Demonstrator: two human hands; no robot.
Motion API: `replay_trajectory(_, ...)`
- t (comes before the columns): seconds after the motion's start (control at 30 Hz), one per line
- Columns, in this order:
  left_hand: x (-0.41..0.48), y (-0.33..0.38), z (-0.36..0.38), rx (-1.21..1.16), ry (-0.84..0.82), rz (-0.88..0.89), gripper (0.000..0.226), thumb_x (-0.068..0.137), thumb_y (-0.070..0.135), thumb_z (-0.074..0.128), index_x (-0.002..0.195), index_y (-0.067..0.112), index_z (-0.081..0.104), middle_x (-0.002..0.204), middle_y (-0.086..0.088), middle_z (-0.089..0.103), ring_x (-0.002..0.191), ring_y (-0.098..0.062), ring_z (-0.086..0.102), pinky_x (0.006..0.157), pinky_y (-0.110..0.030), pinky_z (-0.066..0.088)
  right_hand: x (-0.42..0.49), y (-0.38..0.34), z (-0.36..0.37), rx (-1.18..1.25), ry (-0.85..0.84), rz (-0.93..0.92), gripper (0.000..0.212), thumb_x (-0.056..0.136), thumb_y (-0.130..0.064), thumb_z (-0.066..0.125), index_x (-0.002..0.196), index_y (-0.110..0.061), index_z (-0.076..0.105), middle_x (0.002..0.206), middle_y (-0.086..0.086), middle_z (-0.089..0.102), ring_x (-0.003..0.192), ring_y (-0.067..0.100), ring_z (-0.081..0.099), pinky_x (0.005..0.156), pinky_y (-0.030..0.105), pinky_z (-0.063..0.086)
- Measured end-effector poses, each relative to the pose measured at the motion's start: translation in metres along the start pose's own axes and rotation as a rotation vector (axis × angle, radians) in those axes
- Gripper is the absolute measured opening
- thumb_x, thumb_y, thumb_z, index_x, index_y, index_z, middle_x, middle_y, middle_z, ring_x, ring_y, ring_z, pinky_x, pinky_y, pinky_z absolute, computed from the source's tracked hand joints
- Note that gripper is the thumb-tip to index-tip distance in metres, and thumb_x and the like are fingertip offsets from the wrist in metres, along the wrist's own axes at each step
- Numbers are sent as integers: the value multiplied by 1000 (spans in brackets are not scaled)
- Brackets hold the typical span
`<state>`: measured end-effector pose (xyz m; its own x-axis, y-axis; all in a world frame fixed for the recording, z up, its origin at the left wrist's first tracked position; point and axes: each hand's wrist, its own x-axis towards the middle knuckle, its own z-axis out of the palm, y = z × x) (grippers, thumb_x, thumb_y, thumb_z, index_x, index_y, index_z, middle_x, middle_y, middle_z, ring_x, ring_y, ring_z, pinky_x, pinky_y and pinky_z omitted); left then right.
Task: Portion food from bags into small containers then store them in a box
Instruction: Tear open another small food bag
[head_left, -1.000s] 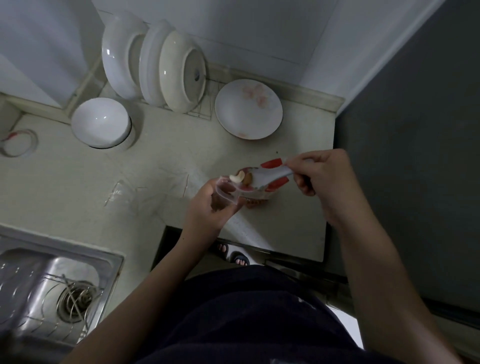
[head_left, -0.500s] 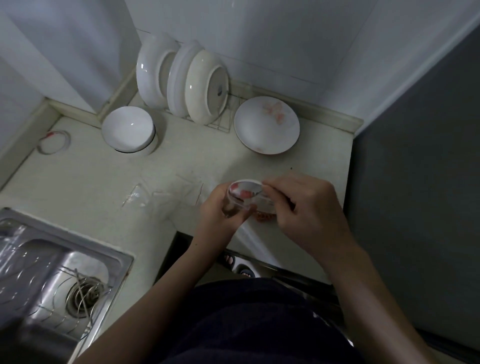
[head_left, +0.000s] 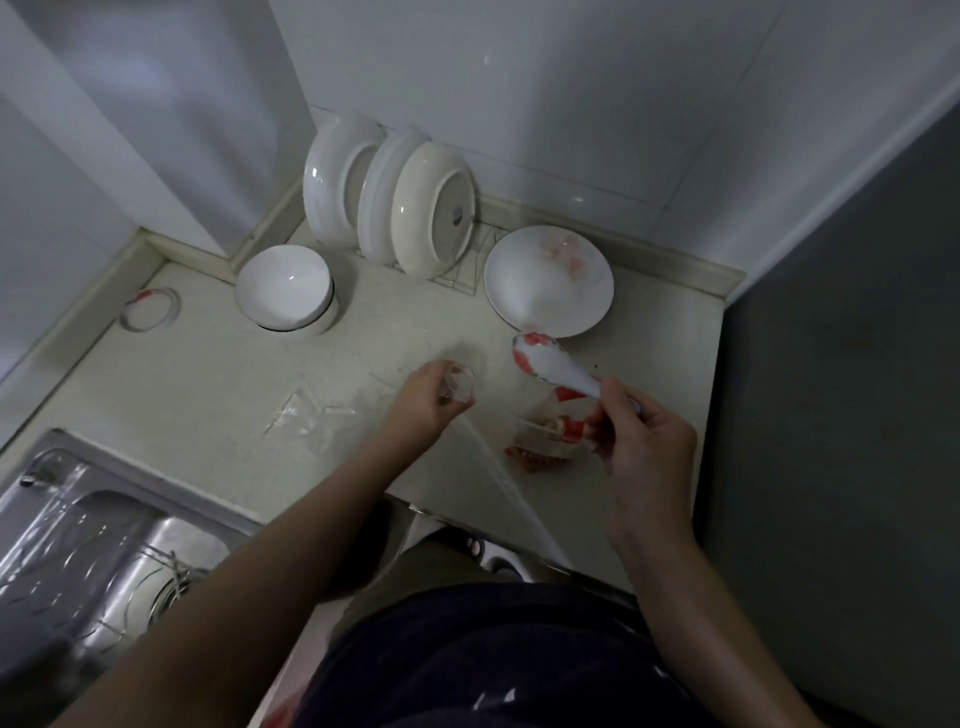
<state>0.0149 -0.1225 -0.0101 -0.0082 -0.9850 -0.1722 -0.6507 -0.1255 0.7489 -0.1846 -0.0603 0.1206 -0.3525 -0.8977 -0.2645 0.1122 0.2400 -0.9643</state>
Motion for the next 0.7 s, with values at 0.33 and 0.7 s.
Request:
replay_trajectory(0.33,49,-1,29,447,-198,-30,50,90,31,62,134,11,48,130,-14,53,121,-34,49,100,-45,41,-4,7,2,79,87,-6,30,93,-23,58,70,-29,77,51,-8,56,50,3,50,49,17,46)
replay_trajectory(0.7,27,-22,21,578,-151,3,79,80,51,70,146,21,38,158,1,26,145,-26,22,113,-60,19,-5,17,1,92,92,46,27,92,-25,60,71,-22,76,54,-5,56,53,4,52,52,19,47)
